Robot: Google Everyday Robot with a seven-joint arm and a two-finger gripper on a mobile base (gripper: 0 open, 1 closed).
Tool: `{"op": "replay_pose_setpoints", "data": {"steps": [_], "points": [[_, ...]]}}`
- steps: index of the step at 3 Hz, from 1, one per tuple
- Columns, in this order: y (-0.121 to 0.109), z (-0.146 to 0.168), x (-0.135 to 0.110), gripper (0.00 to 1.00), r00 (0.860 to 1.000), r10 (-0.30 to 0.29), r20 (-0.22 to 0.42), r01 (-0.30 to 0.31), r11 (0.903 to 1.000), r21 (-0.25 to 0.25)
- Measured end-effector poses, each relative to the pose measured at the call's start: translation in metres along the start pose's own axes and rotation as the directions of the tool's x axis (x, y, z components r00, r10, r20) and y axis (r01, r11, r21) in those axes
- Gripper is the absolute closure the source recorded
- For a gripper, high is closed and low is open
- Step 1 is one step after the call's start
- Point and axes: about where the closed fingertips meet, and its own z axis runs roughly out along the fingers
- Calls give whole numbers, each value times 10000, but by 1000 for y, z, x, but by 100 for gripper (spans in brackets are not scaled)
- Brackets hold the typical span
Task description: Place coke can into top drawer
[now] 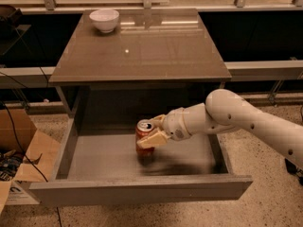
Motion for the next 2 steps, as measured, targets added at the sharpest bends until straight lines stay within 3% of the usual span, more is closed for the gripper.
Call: {"op": "replay_pose_setpoints", "data": {"steps": [2], "points": [[-1,0,-1,4,10000,-4,14,4,10000,42]]}}
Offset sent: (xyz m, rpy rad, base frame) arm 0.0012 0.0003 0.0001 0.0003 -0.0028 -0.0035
